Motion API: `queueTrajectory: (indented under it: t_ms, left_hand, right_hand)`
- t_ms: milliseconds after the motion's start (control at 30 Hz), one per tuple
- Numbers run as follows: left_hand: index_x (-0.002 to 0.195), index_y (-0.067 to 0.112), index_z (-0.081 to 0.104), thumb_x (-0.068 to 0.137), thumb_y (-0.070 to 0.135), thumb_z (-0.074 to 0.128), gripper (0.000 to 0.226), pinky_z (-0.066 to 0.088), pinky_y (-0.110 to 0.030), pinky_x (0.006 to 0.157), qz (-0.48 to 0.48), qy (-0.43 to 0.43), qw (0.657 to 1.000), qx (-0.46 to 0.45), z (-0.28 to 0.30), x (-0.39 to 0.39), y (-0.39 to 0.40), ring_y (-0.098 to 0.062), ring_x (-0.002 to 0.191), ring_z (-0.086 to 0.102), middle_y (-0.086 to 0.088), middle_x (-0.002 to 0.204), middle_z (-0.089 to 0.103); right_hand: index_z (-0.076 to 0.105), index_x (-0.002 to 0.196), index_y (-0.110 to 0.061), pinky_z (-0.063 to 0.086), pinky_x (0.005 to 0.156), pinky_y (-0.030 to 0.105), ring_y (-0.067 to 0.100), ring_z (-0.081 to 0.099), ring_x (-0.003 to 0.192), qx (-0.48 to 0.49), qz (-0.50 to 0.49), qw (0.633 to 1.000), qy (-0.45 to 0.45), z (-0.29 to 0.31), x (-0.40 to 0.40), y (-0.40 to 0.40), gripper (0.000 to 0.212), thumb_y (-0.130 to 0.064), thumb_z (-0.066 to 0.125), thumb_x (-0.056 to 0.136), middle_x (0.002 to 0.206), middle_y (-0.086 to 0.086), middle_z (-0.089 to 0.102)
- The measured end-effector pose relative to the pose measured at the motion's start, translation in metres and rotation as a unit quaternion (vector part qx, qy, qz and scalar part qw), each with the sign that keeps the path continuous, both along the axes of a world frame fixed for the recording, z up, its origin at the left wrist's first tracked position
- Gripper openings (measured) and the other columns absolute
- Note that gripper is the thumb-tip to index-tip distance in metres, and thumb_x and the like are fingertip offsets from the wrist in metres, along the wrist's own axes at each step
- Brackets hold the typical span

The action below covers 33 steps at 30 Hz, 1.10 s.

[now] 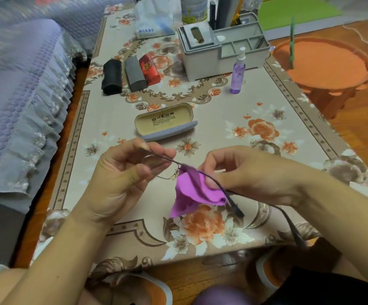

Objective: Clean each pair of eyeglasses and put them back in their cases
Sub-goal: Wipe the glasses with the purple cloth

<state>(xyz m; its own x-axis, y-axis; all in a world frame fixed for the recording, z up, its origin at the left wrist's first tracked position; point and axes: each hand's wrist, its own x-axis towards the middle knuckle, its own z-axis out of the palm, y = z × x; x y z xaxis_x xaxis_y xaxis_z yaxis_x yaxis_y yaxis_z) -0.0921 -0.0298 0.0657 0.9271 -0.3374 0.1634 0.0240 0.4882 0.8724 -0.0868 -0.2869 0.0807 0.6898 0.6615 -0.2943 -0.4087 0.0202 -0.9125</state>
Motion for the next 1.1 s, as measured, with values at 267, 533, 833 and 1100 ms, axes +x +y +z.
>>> queueTrajectory:
  t_ms: [267, 533, 833, 1100]
  left_hand:
    - [0.1, 0.021, 0.076, 0.075, 0.018, 0.086, 0.027, 0.054, -0.039, 0.098, -0.013, -0.017, 0.999, 0.05, 0.002, -0.005, -0.007, -0.028, 0.109, 0.072, -0.003, 0.106, 0.077]
    - [0.101, 0.021, 0.076, 0.071, 0.024, 0.089, 0.032, 0.056, -0.038, 0.094, 0.005, -0.001, 0.999, 0.043, 0.004, -0.001, -0.001, -0.028, 0.105, 0.074, -0.004, 0.103, 0.077]
    - [0.103, 0.022, 0.075, 0.074, 0.024, 0.086, 0.031, 0.057, -0.034, 0.092, -0.002, 0.021, 0.999, 0.034, 0.0, -0.002, -0.003, -0.027, 0.107, 0.073, -0.004, 0.105, 0.077]
    - [0.103, 0.022, 0.075, 0.075, 0.022, 0.086, 0.03, 0.057, -0.035, 0.093, 0.011, 0.009, 0.999, 0.03, 0.002, 0.003, 0.0, -0.027, 0.107, 0.074, -0.003, 0.106, 0.077]
  right_hand:
    - [0.074, 0.08, -0.024, 0.054, 0.066, 0.035, 0.014, 0.064, 0.064, -0.113, 0.059, 0.985, -0.113, -0.002, -0.008, 0.015, 0.027, -0.002, 0.067, 0.094, 0.071, 0.0, 0.07]
    - [0.061, 0.121, 0.008, 0.053, 0.091, 0.049, 0.033, 0.068, 0.089, -0.055, 0.131, 0.989, 0.039, -0.009, -0.003, 0.003, 0.024, 0.01, 0.049, 0.1, 0.109, 0.031, 0.068]
    - [0.069, 0.087, 0.003, 0.051, 0.048, 0.019, 0.015, 0.068, 0.053, -0.117, 0.127, 0.985, 0.012, -0.001, -0.01, 0.01, 0.021, -0.003, 0.054, 0.101, 0.067, 0.013, 0.072]
    - [0.059, 0.113, 0.012, 0.058, 0.055, 0.02, 0.02, 0.074, 0.065, 0.0, 0.069, 0.989, 0.127, 0.0, -0.009, 0.01, 0.021, 0.014, 0.044, 0.098, 0.084, 0.019, 0.073]
